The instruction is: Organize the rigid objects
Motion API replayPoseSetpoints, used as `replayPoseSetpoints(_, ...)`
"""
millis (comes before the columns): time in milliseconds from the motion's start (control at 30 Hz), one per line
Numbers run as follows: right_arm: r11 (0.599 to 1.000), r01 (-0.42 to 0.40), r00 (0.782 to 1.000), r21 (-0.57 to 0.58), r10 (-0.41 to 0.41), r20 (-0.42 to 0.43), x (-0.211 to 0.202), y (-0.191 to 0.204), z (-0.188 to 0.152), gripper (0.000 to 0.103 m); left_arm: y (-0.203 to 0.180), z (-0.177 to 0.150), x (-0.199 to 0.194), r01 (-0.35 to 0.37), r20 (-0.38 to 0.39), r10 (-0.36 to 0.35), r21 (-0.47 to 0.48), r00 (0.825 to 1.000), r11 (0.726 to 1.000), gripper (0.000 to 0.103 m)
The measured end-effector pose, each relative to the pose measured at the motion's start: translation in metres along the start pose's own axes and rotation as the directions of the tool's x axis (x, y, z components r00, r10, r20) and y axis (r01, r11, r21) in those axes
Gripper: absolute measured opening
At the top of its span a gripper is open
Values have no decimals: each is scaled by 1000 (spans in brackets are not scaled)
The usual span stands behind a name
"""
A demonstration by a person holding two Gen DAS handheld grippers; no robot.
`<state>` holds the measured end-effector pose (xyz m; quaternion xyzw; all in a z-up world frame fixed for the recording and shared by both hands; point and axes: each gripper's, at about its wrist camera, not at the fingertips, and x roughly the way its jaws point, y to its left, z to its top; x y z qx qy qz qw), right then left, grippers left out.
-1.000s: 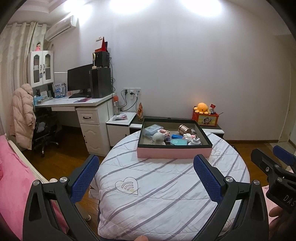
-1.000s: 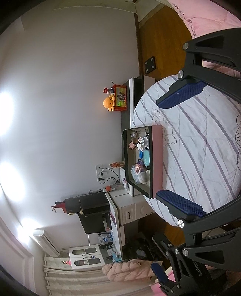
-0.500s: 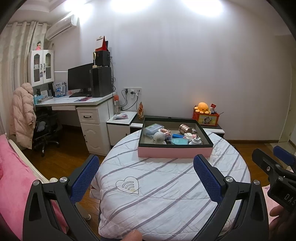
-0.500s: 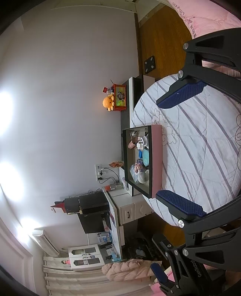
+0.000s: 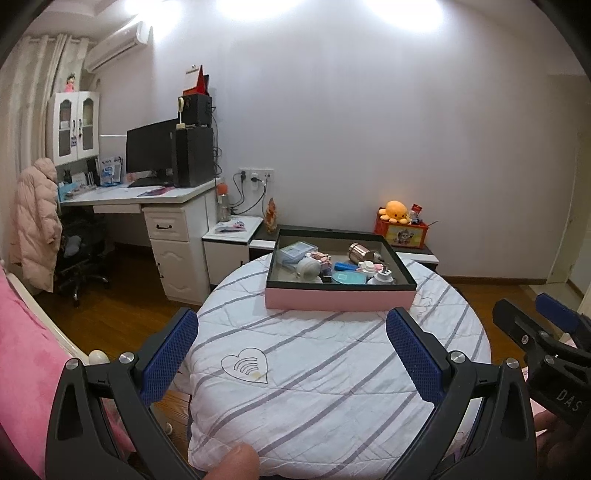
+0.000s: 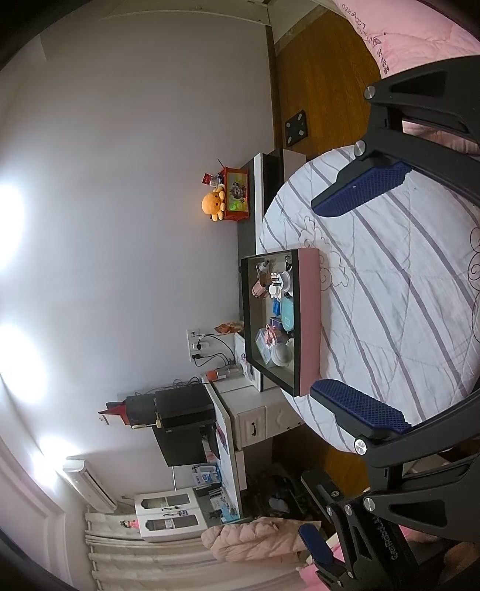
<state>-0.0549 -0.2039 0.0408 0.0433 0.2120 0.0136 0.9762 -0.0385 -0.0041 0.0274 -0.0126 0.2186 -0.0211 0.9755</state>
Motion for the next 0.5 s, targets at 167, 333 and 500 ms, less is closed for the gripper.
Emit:
replayPoseSetpoints(167, 1000, 3, 1000, 1, -3, -2, 1, 0, -1, 91, 0, 0, 1, -32, 7, 32, 7, 999, 999, 103)
replayPoseSetpoints(333, 1000, 3, 1000, 1, -3, -10, 3, 0, -3, 91, 2, 1, 2, -19, 5, 19, 12, 1000, 1000, 103)
replayPoseSetpoints(500, 1000, 3, 1000, 0, -3, -17, 5, 1, -3, 91, 1, 0, 1, -20, 9, 20, 19, 1000, 1000, 103)
